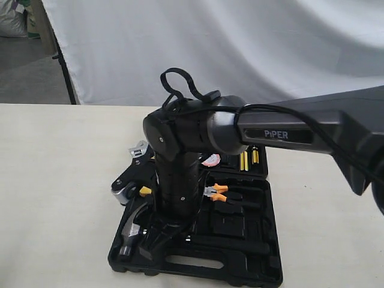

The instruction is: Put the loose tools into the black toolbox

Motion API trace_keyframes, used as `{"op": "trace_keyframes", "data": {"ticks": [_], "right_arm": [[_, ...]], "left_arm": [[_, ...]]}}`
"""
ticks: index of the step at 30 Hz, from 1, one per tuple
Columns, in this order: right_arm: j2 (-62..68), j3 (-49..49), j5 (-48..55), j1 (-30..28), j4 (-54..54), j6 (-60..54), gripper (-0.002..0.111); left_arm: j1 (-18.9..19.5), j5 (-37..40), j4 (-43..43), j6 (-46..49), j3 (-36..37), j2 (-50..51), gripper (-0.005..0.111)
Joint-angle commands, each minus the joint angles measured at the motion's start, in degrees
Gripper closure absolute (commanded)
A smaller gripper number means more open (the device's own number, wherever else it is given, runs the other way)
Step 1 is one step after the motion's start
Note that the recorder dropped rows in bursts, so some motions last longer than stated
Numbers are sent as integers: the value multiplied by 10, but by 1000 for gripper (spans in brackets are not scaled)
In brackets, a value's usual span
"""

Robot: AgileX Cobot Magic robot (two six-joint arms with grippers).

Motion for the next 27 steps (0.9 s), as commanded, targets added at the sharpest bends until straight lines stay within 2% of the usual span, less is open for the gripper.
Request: {"op": "trace_keyframes", "data": {"ticks": [1,13,21,27], "right_arm": [[-6,14,8,-3,-16,3,109],[-81,14,-86,-3,3,16,109],[-8,14,-90,-3,65,16,109],[61,14,-53,-3,59,16,109]], "left_arm": [[15,-4,3,-3,-2,-2,106],[15,-4,3,-3,-2,-2,106],[15,-4,3,-3,-2,-2,106],[15,-4,3,-3,-2,-2,106]]}}
